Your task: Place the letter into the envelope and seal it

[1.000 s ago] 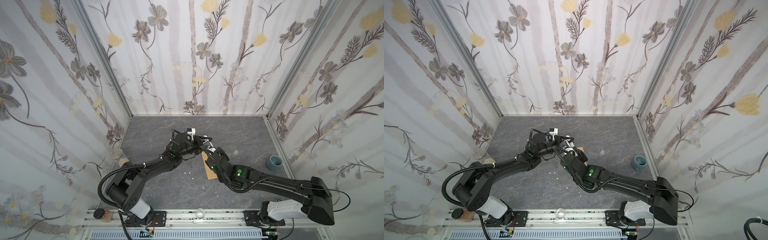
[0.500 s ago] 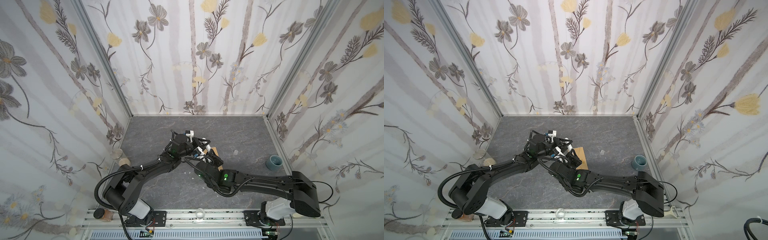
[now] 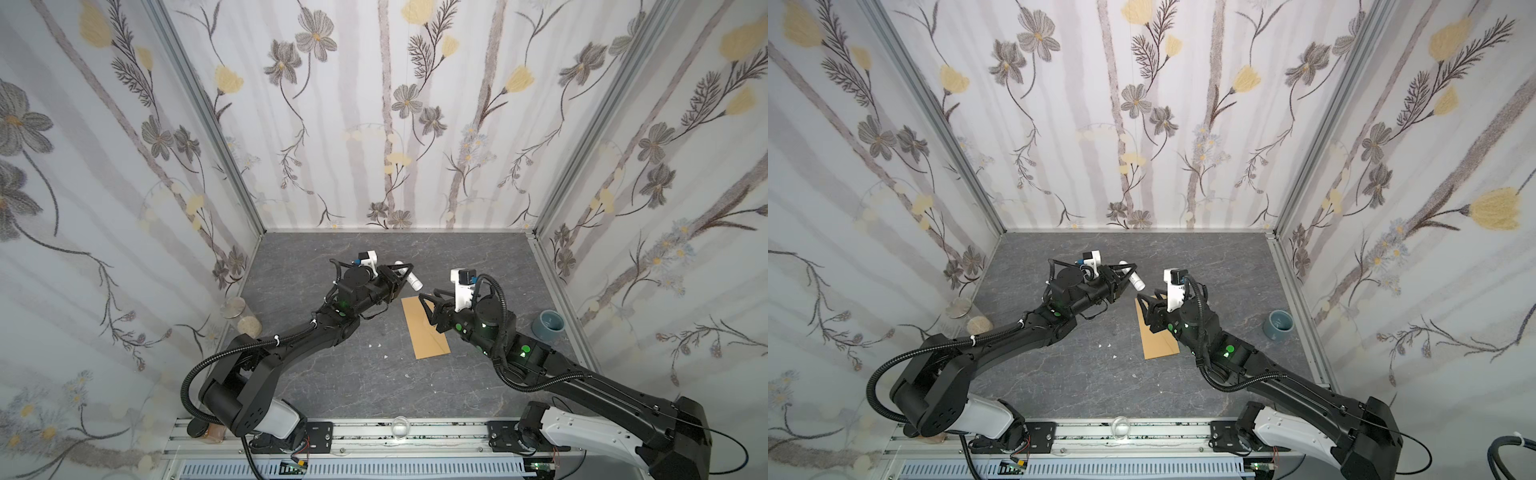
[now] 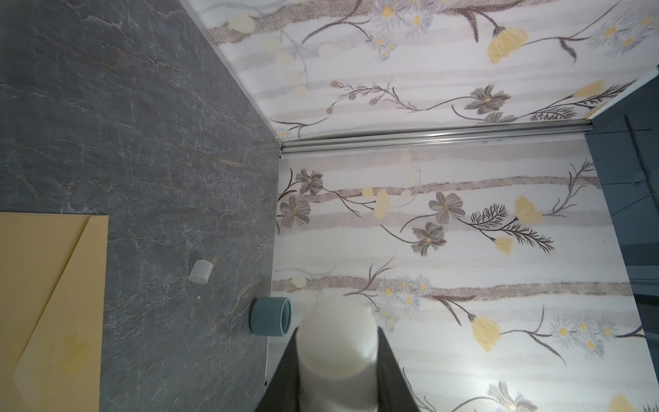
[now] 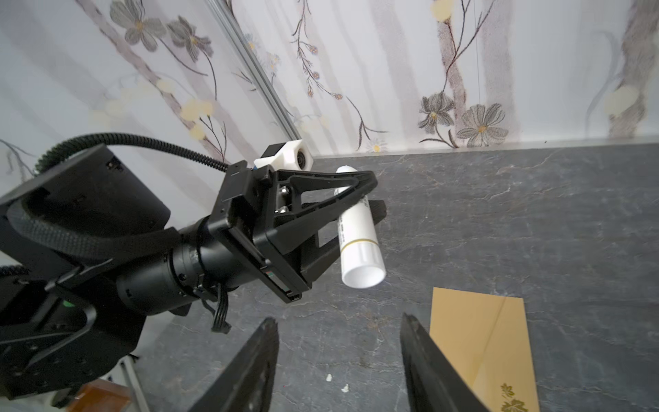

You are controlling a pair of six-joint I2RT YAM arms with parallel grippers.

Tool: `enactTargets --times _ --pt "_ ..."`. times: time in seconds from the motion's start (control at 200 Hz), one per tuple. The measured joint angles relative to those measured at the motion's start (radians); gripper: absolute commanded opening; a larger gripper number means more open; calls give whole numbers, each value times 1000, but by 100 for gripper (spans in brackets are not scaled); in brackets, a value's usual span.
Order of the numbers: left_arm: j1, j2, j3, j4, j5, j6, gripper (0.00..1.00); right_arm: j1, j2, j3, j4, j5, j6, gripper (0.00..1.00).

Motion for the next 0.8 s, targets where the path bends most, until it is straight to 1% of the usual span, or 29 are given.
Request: enactTargets --times 0.16,0.33,0.44,0.585,0.645,0.735,0.799 --pt "-5 -15 -10 11 -45 0 0 -109 35 -66 169 -170 185 57" --pt "-14 -19 -21 34 -72 -6 0 -150 120 -72 310 -275 299 56" --pt "-20 -18 -21 52 -79 -20 0 -159 171 -62 371 -328 339 52" --pt "-25 -14 -21 72 -87 -26 0 -162 219 -54 427 -374 375 40" --pt "-25 -14 -21 78 -87 -31 0 -162 225 -53 433 -375 384 35" --pt "-25 -14 -21 92 -87 -40 0 -167 227 -53 446 -378 392 34" --pt "-26 -14 -21 97 -87 -45 0 -171 227 -53 452 -379 392 35"
